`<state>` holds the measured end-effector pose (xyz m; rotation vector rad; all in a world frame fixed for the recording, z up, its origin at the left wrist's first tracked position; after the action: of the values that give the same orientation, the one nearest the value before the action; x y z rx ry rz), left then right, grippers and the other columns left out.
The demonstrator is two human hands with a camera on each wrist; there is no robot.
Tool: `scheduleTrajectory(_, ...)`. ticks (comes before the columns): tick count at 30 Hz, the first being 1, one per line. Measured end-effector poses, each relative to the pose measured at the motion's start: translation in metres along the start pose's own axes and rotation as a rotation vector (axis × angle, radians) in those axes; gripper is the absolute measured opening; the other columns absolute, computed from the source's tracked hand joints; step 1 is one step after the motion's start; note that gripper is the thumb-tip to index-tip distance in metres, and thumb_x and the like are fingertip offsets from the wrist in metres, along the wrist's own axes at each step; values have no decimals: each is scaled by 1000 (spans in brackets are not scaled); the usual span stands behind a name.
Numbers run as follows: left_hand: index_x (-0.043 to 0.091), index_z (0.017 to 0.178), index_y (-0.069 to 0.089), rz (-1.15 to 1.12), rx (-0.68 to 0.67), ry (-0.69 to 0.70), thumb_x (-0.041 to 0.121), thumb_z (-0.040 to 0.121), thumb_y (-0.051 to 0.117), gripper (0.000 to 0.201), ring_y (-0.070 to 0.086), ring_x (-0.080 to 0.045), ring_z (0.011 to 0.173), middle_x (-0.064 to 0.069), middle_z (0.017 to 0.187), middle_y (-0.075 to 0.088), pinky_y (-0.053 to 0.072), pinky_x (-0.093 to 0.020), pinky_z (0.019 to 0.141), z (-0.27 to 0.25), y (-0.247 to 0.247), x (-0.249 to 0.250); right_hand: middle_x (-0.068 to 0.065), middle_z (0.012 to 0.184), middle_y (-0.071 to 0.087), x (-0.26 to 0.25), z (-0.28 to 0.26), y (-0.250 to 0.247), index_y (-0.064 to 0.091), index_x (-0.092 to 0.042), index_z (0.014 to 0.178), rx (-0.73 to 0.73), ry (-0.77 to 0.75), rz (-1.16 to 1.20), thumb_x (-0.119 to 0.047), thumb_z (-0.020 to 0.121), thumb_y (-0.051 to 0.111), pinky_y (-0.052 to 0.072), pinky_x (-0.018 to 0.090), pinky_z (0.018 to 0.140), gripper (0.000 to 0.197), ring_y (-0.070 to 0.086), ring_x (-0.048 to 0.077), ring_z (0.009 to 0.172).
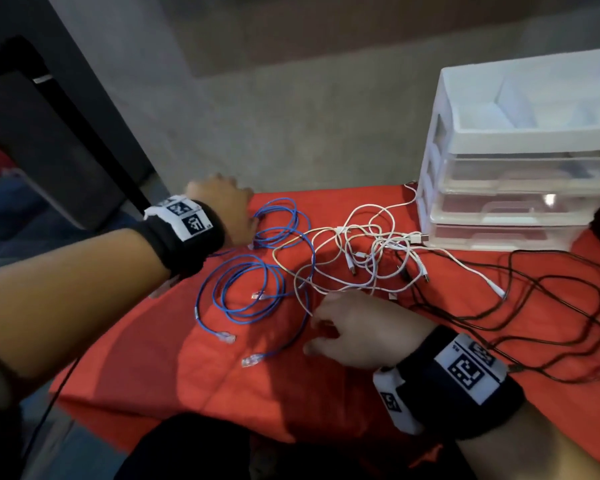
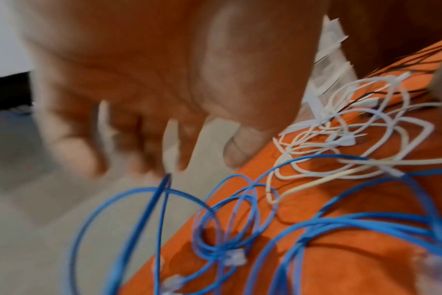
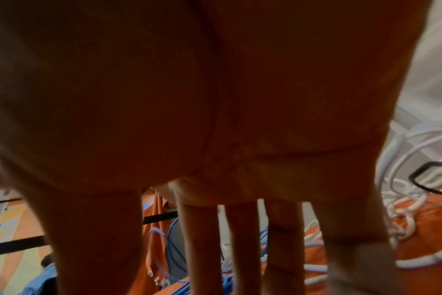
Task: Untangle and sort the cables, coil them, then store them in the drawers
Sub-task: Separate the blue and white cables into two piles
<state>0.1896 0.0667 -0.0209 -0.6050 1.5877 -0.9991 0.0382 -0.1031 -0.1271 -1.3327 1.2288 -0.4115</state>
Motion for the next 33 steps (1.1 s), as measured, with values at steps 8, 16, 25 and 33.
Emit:
scheduleTrajectory(8, 43, 145, 43, -159, 57, 531, 29, 97, 48, 51, 60, -25, 121, 7, 161, 31, 55, -36, 81, -6, 23, 98, -1, 111, 63, -5, -2, -2, 70, -19, 110, -5, -29, -41, -66, 89, 58, 48, 38, 97, 53, 57, 21, 111)
scheduleTrajectory(16, 30, 114, 68, -498, 341, 105, 49, 100, 48, 31, 67, -35, 101, -8, 109, 73, 50, -35, 77, 35, -4, 37, -1, 98, 67, 6, -8, -13, 71, -19, 99, 83, -19, 3, -65, 91, 59, 49, 33, 82, 48, 64, 21, 96)
scheduleTrajectory(25, 25, 94, 70, -608, 257, -103, 54, 94, 48, 37, 69, -33, 91, -5, 90, 75, 53, -34, 73, 39, 1, -4, -10, 84, 66, 24, -21, -60, 69, -24, 92, 369, 0, 213, -26, 99, 54, 46, 31, 78, 16, 60, 9, 84)
scheduleTrajectory(33, 26, 85, 64, -799, 287, 28, 58, 95, 41, 41, 69, -22, 72, 5, 72, 72, 56, -38, 71, 33, -7, 34, -14, 73, 57, 21, -17, -37, 69, -28, 94, 176, 50, 179, -13, 96, 48, 42, 24, 68, 25, 51, -1, 69)
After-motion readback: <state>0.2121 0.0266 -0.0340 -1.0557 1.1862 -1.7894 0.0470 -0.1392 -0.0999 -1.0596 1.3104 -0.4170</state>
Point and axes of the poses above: each hand's wrist, its own z-axis towards the middle knuckle, its own y-axis out of the palm, x = y × z, the point moved 6 cm from there along z, towards the middle knuckle
